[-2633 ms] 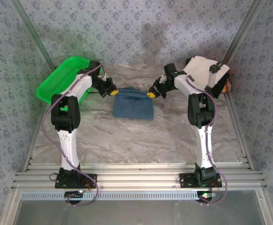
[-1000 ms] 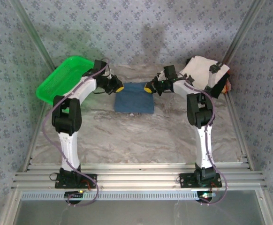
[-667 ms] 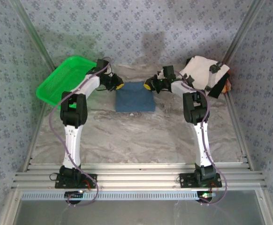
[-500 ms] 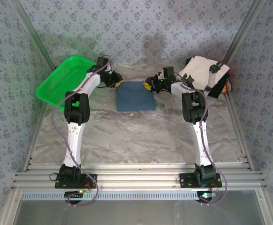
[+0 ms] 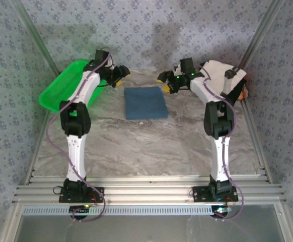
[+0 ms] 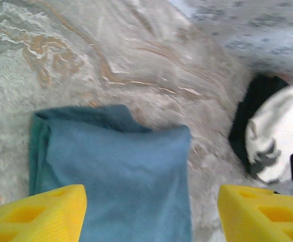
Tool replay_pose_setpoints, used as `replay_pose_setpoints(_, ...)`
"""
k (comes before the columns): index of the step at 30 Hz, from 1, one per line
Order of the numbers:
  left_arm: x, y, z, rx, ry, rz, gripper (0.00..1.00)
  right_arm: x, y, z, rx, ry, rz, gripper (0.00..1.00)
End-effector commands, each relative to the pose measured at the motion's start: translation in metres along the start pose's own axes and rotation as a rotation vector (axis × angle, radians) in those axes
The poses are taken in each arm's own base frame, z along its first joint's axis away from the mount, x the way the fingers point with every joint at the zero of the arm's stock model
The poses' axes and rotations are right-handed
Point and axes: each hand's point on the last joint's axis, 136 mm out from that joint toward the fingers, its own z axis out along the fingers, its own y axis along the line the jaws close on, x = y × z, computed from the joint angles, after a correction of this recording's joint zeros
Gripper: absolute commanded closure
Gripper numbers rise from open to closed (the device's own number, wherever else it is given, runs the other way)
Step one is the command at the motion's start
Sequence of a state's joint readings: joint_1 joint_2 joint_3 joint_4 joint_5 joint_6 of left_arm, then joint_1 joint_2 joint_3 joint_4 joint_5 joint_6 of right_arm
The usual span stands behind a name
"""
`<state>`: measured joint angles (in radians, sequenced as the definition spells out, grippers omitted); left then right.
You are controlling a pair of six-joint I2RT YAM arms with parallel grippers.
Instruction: Fold and stack the t-shirts
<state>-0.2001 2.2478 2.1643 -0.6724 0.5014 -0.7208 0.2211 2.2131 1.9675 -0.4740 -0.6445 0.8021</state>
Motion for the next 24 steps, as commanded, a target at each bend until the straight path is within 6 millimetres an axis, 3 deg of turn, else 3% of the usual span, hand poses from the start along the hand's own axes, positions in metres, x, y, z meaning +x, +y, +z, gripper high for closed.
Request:
replay_pose_setpoints(1, 0.015, -0.031, -0.044, 0.089, -0.011, 0.082, 0.28, 0.026, -0.018, -0.040, 0.188, 0.063, -0.118, 0.26)
replay_pose_setpoints(5, 0.045, -0.003, -0.034, 0.073, 0.045, 0.043, 0.26, 0.040, -0.044, -0.043, 0.306, 0.120, -0.162, 0.21)
replay_pose_setpoints(12, 0.062, 0.038, 0.005, 0.032, 0.085, 0.013, 0.26, 0.047, -0.081, -0.010, 0.381, 0.186, -0.180, 0.20)
replay_pose_setpoints(17, 0.068, 0.049, 0.035, 0.019, 0.097, 0.009, 0.26, 0.056, -0.106, 0.016, 0.406, 0.257, -0.185, 0.19)
replay_pose_setpoints(24, 0.083, 0.061, 0.070, 0.005, 0.117, -0.019, 0.26, 0.060, -0.122, 0.042, 0.408, 0.284, -0.173, 0.19)
